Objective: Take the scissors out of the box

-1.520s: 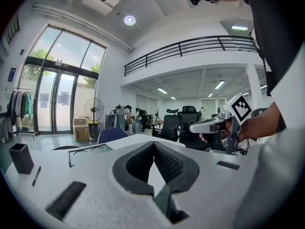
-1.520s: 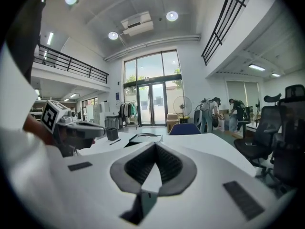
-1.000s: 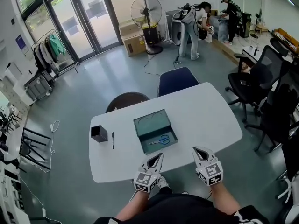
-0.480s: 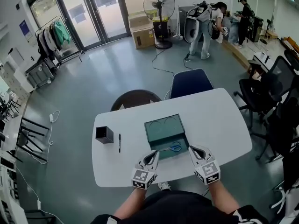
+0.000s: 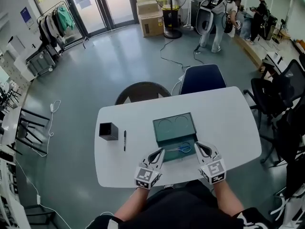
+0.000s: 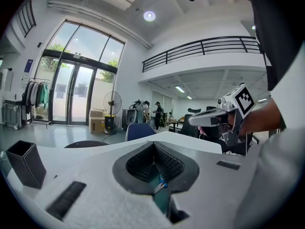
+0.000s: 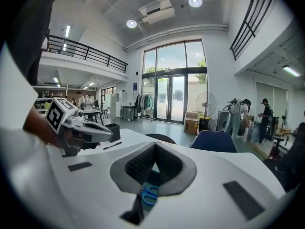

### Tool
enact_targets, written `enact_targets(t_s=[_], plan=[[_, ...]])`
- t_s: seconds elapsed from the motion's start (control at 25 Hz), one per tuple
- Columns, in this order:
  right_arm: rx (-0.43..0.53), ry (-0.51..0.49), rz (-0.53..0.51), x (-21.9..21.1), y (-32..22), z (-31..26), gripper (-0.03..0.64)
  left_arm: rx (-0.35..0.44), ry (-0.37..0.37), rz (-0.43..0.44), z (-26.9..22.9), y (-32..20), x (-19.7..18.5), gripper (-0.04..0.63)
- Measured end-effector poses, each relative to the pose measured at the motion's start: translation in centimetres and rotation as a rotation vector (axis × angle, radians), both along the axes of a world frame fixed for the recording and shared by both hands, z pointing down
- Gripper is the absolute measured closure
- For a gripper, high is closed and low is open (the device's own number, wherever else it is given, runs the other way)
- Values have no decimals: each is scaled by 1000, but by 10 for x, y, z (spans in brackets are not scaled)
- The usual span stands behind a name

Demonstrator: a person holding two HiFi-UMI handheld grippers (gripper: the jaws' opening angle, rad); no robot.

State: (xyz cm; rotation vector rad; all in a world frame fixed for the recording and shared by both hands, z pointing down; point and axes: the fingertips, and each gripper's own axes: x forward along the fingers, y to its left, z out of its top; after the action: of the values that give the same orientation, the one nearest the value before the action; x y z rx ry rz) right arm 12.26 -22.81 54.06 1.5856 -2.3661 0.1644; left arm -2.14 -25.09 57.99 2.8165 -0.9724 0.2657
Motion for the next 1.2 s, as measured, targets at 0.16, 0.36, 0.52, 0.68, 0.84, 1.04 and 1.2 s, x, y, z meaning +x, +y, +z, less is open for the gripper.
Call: enact_targets(t_s=[0.16, 0.36, 0.52, 0.68, 0.84, 1.04, 1.2], plan=[[-23, 6, -37, 2, -16, 4, 611, -24, -16, -26, 7, -10, 3, 583], [-79, 64, -183, -6, -30, 16, 611, -47, 1, -89, 10, -27, 13, 583], [-171, 93, -287, -12, -39, 39, 611, -57, -11, -111, 16, -36, 19, 583], [-250, 29, -308, -6, -43, 58, 611, -88, 5, -135, 19, -36, 21, 583], [-258, 78, -363, -6, -46, 69, 610, -100, 5, -164, 21, -39, 18, 583], [-320, 279, -547, -21, -36, 98, 545, -105, -10, -191, 28, -44, 11, 583], [-386, 493, -703, -30, -24, 128, 476, -112, -2, -217, 29, -42, 7, 583]])
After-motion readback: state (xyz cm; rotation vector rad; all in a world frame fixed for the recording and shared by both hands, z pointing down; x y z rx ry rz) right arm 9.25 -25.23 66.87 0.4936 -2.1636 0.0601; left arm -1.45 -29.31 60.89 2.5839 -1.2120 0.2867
